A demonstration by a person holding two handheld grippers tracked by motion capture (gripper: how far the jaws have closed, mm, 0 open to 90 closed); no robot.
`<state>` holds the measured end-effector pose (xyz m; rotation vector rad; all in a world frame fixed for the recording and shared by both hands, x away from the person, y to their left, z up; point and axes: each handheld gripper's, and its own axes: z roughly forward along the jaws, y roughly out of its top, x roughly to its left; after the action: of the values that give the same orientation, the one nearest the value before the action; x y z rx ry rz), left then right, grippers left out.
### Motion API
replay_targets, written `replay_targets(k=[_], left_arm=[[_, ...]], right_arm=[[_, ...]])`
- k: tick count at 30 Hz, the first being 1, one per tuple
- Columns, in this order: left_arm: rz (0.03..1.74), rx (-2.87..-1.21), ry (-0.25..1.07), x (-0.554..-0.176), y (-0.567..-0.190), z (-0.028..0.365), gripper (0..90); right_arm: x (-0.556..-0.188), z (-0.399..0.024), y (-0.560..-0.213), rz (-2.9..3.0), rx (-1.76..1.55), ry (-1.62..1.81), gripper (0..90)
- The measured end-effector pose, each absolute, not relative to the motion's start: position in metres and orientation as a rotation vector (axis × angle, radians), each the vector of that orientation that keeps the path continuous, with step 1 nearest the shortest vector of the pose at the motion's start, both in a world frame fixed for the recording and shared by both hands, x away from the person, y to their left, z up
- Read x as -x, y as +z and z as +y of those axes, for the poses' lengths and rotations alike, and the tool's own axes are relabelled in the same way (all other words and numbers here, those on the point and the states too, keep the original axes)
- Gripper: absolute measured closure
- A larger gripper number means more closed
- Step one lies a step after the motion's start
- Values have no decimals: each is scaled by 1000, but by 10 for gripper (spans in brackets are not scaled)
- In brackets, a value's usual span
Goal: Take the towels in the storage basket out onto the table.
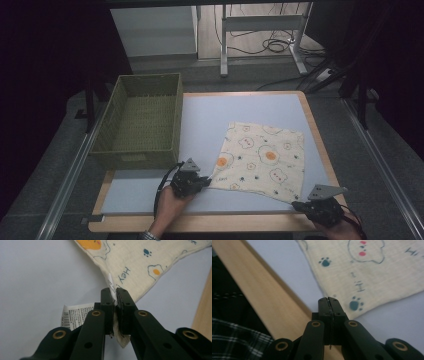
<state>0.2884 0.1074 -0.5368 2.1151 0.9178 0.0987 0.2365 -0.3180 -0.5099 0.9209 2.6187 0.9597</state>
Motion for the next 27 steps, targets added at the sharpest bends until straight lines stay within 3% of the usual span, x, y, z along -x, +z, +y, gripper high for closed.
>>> replay_targets(k=[2, 8, 9, 18, 27], left_arm=[[914, -2118, 92, -285, -537, 109, 830], [933, -2114, 173, -280, -527, 113, 564], [939, -2095, 195, -287, -521, 112, 539], [902, -2111, 259, -332, -513, 82, 424], [891, -2142, 302, -393, -509, 55, 319]], right_arm=[[-233, -318, -510, 2628, -915, 957, 898], [-225, -324, -501, 2613, -932, 1015, 849], [-231, -327, -498, 2579, -965, 1045, 804], [-276, -333, -498, 2495, -1065, 1066, 706], [-332, -327, -495, 2428, -1125, 936, 527]])
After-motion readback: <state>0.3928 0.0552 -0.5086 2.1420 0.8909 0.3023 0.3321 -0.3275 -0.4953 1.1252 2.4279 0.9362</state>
